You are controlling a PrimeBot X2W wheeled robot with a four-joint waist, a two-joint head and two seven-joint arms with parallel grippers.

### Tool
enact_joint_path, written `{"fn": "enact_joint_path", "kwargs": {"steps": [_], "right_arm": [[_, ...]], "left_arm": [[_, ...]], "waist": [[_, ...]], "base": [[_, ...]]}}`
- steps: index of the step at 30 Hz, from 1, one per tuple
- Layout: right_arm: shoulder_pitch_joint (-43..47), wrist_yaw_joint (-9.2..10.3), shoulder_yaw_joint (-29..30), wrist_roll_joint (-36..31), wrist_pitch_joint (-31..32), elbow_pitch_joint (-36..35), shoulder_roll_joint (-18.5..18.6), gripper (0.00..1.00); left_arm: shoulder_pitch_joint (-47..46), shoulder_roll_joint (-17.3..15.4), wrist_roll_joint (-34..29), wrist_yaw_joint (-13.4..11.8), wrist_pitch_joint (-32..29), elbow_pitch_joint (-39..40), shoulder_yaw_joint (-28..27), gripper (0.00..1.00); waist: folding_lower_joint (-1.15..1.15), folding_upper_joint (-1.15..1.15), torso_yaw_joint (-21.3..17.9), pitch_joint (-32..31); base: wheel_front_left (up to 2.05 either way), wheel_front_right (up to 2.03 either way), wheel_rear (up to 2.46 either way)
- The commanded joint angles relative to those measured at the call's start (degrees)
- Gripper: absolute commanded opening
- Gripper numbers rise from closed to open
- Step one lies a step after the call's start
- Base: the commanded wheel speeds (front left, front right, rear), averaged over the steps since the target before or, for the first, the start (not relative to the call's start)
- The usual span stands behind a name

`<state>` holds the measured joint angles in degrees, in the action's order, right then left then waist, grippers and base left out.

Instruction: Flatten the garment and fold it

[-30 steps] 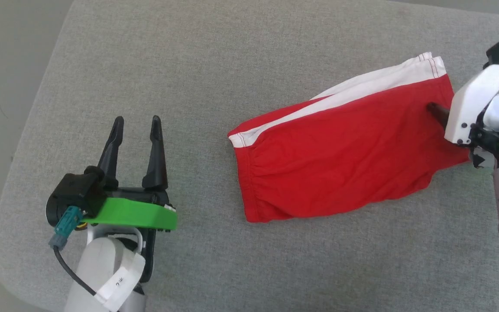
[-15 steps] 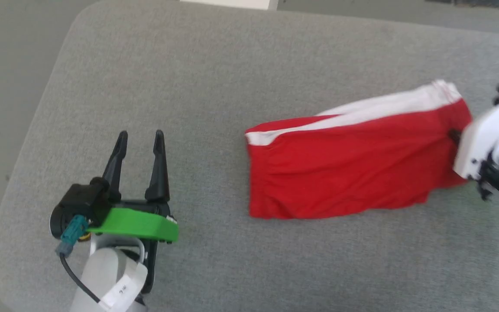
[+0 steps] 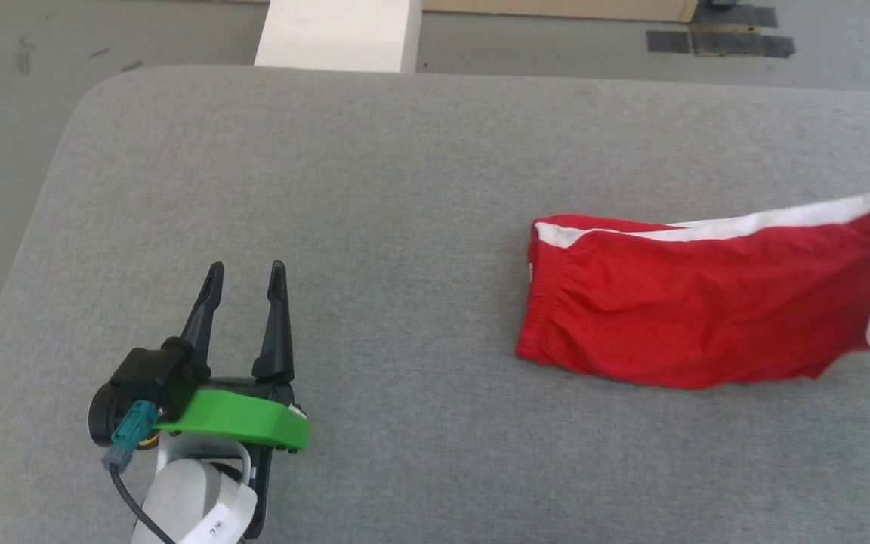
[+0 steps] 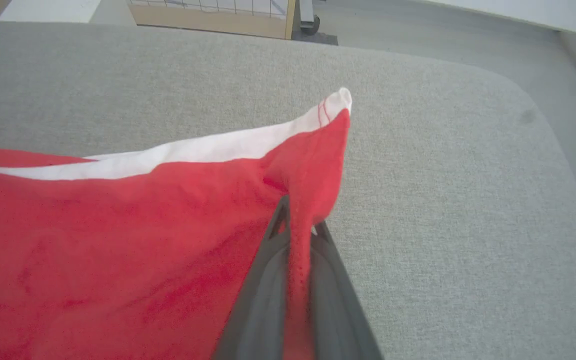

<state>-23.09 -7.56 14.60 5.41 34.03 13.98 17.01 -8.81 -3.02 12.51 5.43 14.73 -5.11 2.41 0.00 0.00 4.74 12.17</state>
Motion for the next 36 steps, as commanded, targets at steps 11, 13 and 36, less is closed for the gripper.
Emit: {"fn": "enact_joint_path", "kwargs": {"steps": [11,13,36], "right_arm": [[-1.5,0.08,-20.3,1.0,6.4,-13.8,1.5,0.00],[-2.4,0.08,-24.9,2.0,7.5,-14.0,1.2,0.00],[-9.9,0.08,-46.5,12.0,4.2,5.6,-2.3,1.00]], "left_arm": [[0.4,0.1,-0.4,0.5,0.3,-0.3,0.9,1.00],[0.4,0.1,-0.2,0.5,0.3,-0.3,1.1,1.00],[-0.3,0.1,1.5,-0.7,0.3,-0.5,2.9,1.00]], "waist": [[0.00,0.00,0.8,-1.4],[0.00,0.00,1.4,-1.3],[0.00,0.00,4.7,0.1]], "base": [[0.00,0.00,0.00],[0.00,0.00,0.00],[0.00,0.00,0.00]]}}
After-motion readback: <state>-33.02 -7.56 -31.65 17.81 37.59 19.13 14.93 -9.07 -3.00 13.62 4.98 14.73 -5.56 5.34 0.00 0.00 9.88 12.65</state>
